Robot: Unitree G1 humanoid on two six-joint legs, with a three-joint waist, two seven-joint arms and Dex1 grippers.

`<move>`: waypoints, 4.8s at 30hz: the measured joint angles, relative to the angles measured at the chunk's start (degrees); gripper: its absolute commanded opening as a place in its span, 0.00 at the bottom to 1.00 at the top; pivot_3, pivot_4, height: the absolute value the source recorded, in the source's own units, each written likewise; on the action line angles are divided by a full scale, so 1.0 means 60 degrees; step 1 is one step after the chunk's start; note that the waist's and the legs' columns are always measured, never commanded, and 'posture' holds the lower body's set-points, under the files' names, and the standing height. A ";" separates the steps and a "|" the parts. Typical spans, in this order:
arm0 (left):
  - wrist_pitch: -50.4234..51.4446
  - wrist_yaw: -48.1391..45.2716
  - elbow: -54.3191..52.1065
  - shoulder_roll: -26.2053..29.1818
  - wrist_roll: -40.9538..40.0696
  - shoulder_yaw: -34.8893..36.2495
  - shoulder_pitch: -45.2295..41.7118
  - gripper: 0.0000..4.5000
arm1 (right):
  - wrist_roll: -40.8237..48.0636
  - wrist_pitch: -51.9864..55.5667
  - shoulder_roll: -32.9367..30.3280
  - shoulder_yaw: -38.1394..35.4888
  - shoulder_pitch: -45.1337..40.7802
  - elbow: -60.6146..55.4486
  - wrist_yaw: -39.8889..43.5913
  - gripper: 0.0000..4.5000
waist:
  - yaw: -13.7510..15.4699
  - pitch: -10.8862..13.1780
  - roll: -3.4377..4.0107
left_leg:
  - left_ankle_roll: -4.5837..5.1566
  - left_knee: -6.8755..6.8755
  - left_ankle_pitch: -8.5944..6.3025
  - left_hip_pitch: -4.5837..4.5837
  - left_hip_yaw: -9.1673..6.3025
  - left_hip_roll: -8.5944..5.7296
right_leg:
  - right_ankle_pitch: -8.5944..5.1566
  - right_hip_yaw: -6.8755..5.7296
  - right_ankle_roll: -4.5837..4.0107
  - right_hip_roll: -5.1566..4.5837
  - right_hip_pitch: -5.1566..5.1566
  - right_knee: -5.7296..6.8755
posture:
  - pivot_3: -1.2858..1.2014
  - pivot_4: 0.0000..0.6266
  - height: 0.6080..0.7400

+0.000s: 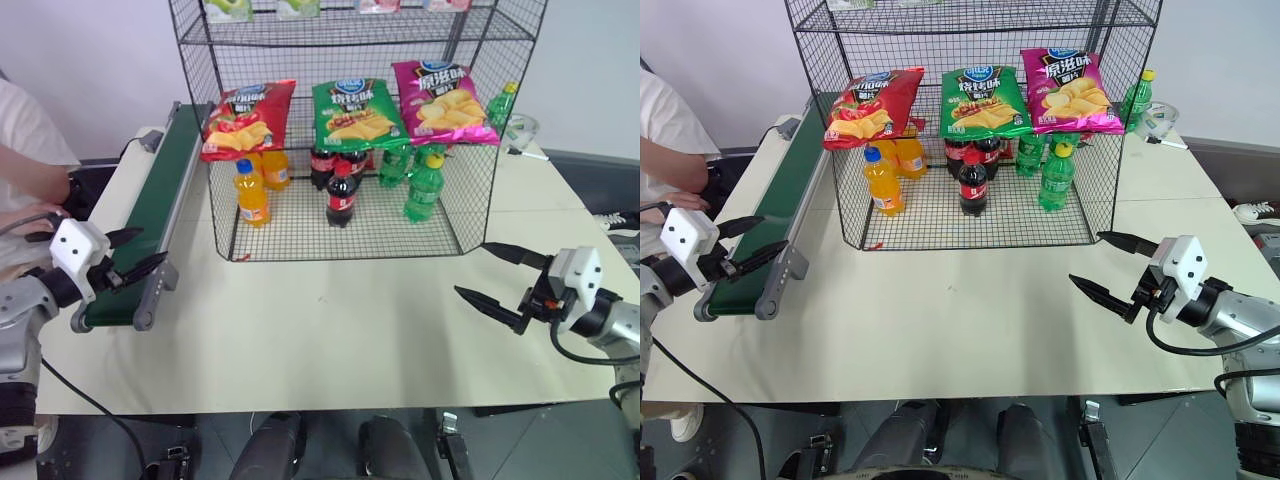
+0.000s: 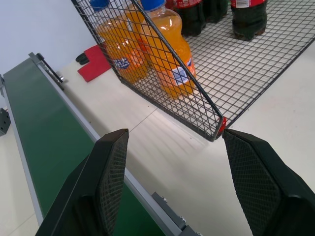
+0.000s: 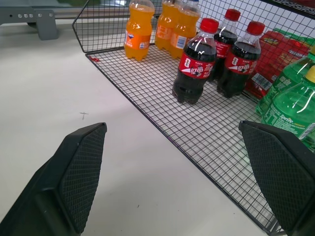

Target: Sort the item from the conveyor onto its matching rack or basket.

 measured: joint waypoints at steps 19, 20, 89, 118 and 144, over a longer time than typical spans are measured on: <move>0.0091 0.0000 -0.0013 -0.0021 -0.0013 0.0000 -0.0029 0.71 | -0.0005 -0.0012 0.0000 0.0000 -0.0001 0.0000 0.0000 1.00 | 0.0000 0.0000 0.0000 | 0.0000 -0.0004 0.0000 0.0000 0.0000 0.0000 | -0.0001 0.0000 -0.0002 0.0000 -0.0001 -0.0003 | 0.52 0.24 1.00; 0.0118 -0.0027 -0.0020 -0.0021 -0.0028 0.0000 -0.0028 0.71 | -0.0005 -0.0012 0.0000 0.0000 -0.0001 0.0000 0.0000 1.00 | 0.0000 0.0000 0.0000 | 0.0000 -0.0004 0.0000 0.0000 0.0000 0.0000 | -0.0001 0.0000 -0.0002 0.0000 -0.0002 -0.0003 | 0.52 0.24 1.00; -0.0846 0.0775 -0.1340 -0.0333 0.0041 0.0832 0.1882 0.71 | -0.0175 -0.0201 0.0213 0.1099 -0.1543 0.1163 0.0348 1.00 | 0.0000 0.0011 0.0011 | -0.0001 -0.0025 0.0000 -0.0006 0.0000 0.0001 | -0.0008 0.0000 -0.0015 -0.0002 -0.0017 -0.0014 | 0.52 0.24 1.00; -0.8770 0.6697 -0.0209 0.0022 0.7767 0.3343 0.5747 0.71 | 0.0556 0.1173 0.1050 0.2905 -0.2199 -0.0051 0.1119 1.00 | 0.0037 0.0009 -0.0002 | 0.0000 -0.0095 -0.0005 -0.0006 0.0005 0.0002 | 0.0004 -0.0008 0.0000 -0.0007 -0.0009 -0.0114 | 0.52 0.24 1.00; -0.6718 1.1669 -0.0082 0.0444 1.0885 0.1435 0.6106 0.71 | 0.0286 0.1055 0.1306 0.3251 -0.2574 0.0375 0.1302 1.00 | -0.0011 0.0007 -0.0004 | -0.0021 -0.0087 -0.0017 0.0006 0.0003 0.0005 | 0.0010 -0.0017 0.0012 0.0009 -0.0013 -0.0077 | 0.52 0.24 1.00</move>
